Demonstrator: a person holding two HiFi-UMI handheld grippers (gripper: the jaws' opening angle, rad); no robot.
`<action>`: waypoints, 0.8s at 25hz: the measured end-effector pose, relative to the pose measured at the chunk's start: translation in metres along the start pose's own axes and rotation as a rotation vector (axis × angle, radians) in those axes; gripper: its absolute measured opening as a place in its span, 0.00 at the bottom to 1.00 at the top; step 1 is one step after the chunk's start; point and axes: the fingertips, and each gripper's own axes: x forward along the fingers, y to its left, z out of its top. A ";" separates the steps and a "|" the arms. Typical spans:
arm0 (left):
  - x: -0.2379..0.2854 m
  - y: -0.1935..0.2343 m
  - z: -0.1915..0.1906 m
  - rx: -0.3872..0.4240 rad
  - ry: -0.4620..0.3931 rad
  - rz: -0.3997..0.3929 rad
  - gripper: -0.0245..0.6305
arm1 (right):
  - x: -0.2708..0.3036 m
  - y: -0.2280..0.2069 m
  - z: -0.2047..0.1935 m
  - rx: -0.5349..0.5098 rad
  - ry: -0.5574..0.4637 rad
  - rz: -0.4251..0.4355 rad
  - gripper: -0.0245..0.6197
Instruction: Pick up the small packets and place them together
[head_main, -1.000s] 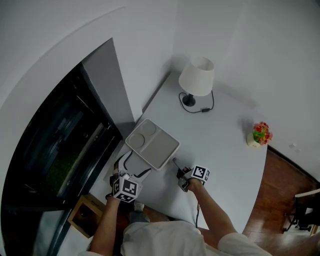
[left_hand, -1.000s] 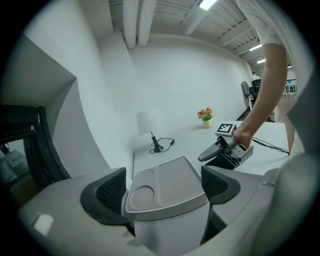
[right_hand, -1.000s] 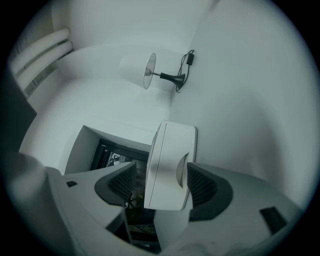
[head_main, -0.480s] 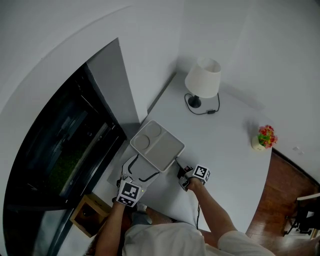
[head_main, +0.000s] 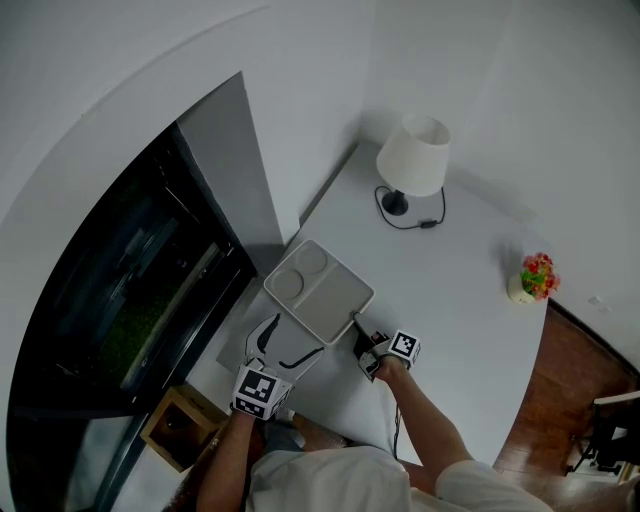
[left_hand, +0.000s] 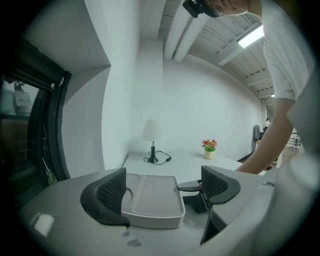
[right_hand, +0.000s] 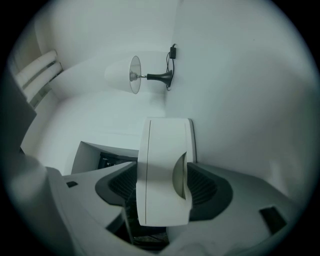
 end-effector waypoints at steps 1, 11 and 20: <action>-0.001 0.000 0.000 -0.002 0.001 0.002 0.76 | 0.000 0.005 -0.002 0.015 0.001 0.006 0.52; -0.011 0.004 -0.012 -0.011 0.013 0.020 0.76 | 0.012 0.016 -0.010 0.087 -0.012 0.075 0.51; -0.015 0.003 -0.018 -0.026 0.024 0.023 0.76 | 0.009 0.015 -0.009 0.076 0.006 0.076 0.41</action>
